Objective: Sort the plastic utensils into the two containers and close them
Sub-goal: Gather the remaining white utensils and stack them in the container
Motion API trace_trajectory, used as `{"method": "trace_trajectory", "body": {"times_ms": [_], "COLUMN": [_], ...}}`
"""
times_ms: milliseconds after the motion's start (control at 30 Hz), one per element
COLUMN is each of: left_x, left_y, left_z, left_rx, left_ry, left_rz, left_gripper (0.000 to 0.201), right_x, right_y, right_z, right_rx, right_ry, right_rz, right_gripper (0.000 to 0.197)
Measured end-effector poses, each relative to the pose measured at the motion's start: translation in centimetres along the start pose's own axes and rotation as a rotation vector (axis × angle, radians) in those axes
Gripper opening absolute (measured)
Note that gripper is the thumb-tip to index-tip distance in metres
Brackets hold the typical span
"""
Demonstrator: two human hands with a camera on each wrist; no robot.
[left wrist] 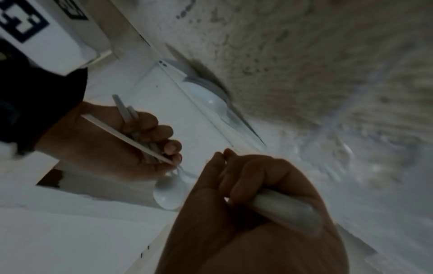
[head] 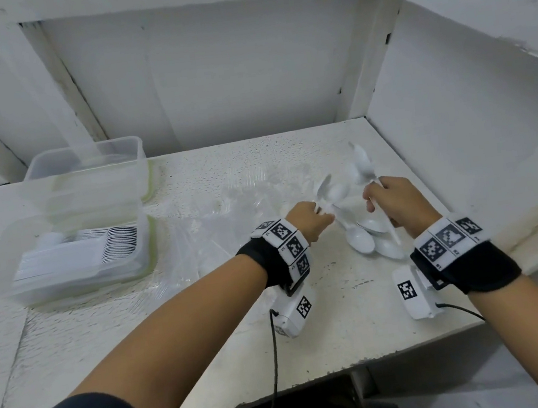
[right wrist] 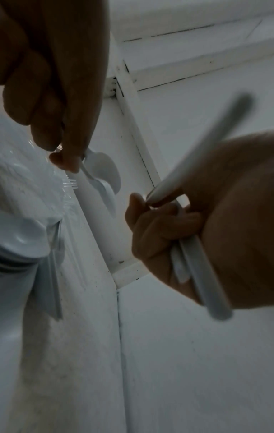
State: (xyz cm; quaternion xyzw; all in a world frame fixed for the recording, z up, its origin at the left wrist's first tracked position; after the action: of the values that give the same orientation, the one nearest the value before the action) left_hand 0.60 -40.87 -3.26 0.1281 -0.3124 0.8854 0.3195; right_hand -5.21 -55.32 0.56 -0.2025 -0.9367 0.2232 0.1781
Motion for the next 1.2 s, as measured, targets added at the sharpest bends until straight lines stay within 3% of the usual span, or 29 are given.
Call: {"method": "trace_trajectory", "body": {"times_ms": [167, 333, 533, 667, 767, 967, 1200], "left_x": [0.3, 0.0, 0.1, 0.9, 1.2, 1.3, 2.8], "left_y": [2.6, 4.6, 5.3, 4.3, 3.3, 1.1, -3.0], "left_z": [0.9, 1.5, 1.7, 1.7, 1.7, 1.6, 1.0], "left_rx": [0.029, -0.423, -0.709, -0.648, -0.591, -0.431, -0.080], "left_ry": [0.060, 0.178, 0.295, 0.363, 0.403, 0.320, 0.298], "left_rz": [-0.140, -0.164, -0.142, -0.043, 0.028, 0.070, 0.119], "left_gripper": [0.004, 0.028, 0.025, 0.016, 0.027, 0.039, 0.021], "right_x": [0.3, 0.6, 0.8, 0.8, 0.7, 0.8, 1.9], "right_y": [-0.9, -1.0, -0.9, -0.6, -0.8, -0.9, 0.3], "right_z": [0.7, 1.2, 1.3, 1.0, 0.2, -2.3, -3.3], "right_rx": [-0.040, -0.045, -0.070, -0.069, -0.040, -0.019, -0.121], "right_ry": [0.004, 0.004, 0.016, -0.021, -0.120, -0.251, -0.253], "right_rz": [0.053, 0.038, 0.013, 0.022, 0.091, 0.112, 0.099], "right_gripper": [0.017, 0.016, 0.017, 0.019, 0.022, 0.021, 0.018]}}
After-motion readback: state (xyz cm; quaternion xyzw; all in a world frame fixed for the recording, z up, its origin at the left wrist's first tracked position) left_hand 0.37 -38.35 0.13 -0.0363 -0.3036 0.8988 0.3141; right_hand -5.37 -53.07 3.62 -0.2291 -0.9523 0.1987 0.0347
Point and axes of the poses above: each hand's wrist, its own x-axis away from the middle knuckle, its own y-axis out of the palm, z = x × y, the point moved 2 cm from there along -x, towards the middle knuckle, and after that the axes turned 4 degrees about -x, right-handed, at the moved point
